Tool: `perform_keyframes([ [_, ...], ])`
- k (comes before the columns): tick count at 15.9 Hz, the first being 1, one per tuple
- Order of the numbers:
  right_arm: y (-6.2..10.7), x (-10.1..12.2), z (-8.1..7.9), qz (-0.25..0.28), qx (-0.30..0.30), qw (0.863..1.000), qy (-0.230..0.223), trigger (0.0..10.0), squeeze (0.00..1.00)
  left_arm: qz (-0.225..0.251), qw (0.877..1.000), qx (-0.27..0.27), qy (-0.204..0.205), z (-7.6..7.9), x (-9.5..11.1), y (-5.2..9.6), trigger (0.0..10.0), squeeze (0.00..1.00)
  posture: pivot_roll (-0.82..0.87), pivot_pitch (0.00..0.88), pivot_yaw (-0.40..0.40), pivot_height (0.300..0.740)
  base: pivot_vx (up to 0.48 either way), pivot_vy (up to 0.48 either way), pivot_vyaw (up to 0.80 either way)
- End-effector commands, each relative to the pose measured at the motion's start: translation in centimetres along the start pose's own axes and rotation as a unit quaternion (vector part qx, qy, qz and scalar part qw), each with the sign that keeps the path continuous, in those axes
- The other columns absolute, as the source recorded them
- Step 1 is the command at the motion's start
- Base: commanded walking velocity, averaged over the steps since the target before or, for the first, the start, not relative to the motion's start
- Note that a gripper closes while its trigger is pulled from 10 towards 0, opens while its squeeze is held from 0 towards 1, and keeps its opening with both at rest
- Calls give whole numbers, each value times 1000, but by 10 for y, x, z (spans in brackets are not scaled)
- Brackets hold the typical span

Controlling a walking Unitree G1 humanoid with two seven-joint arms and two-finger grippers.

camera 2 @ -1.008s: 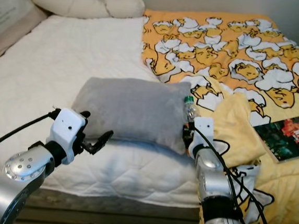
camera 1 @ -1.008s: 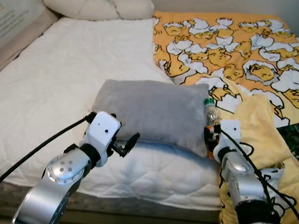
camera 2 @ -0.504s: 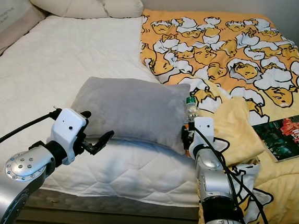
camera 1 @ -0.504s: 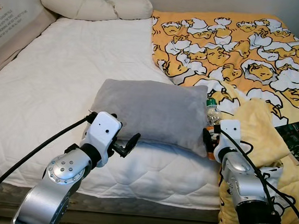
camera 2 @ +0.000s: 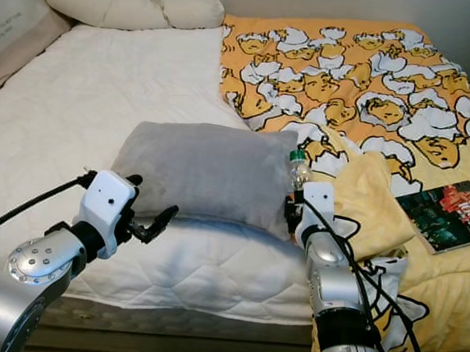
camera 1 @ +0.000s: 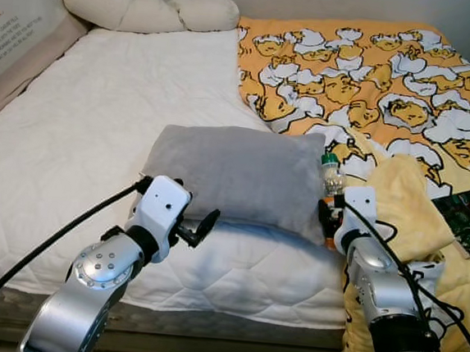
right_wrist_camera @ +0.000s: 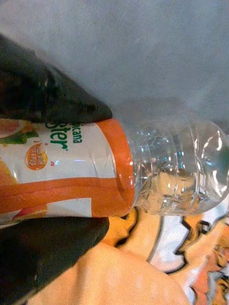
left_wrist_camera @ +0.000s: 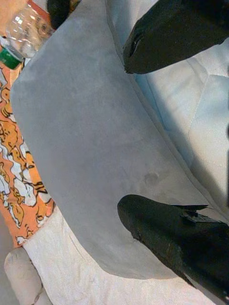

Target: Clean up the room

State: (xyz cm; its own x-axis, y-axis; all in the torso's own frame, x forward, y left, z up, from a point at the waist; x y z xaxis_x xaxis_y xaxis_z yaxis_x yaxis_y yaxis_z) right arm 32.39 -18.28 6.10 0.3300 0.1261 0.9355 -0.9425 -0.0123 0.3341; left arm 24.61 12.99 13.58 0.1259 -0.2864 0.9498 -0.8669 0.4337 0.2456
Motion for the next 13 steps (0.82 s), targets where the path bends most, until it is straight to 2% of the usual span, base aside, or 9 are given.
perform_keyframes([
  [1,2,10,2,23,-13,999,-18,0,0,0,1000,6,-7,-2,2,2,10000,0,-41,0,77,740,0,0,0],
  [2,6,17,10,42,-35,998,-37,0,0,1,1000,8,-6,-3,2,2,10000,0,-44,0,77,740,0,0,0],
  [3,17,39,20,105,-49,991,-74,0,0,7,1000,21,2,-6,4,3,10000,0,-55,0,78,740,0,0,0],
  [6,36,63,30,170,-59,980,-81,0,0,21,998,59,7,-15,7,3,10000,0,-70,0,75,740,0,0,0],
  [7,38,67,28,184,-44,978,-93,0,0,23,997,66,11,-17,7,3,10000,0,-70,0,75,740,0,0,0],
  [9,42,87,-3,208,83,963,-153,0,0,23,995,83,42,-23,9,3,10000,0,-66,0,65,740,0,0,0],
  [10,47,90,-16,205,124,957,-160,10000,0,30,994,97,46,-29,12,4,10000,0,-69,0,62,740,0,0,0],
  [12,54,95,-47,194,187,958,-97,10000,0,26,986,151,59,-52,14,7,10000,0,-76,0,58,740,0,0,400],
  [13,54,94,-51,191,188,959,-97,10000,0,27,984,166,63,-57,13,8,10000,0,-80,0,59,740,0,0,800],
])
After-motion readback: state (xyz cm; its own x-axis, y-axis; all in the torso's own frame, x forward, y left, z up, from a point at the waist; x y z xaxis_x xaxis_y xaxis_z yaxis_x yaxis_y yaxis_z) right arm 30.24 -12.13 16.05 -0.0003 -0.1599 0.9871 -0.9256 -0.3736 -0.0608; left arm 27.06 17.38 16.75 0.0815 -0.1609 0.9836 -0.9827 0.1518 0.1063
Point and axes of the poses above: a point about 5 cm out from each wrist's last joint towards the gripper, its own y axis pointing back from the gripper into the wrist, its own x axis along the axis of the wrist's last joint, z = x × y, the point moved 1 cm from there along -y, pointing out of the wrist towards the gripper, and after that the axes turned 1 degree about y, right-handed, at the moved point
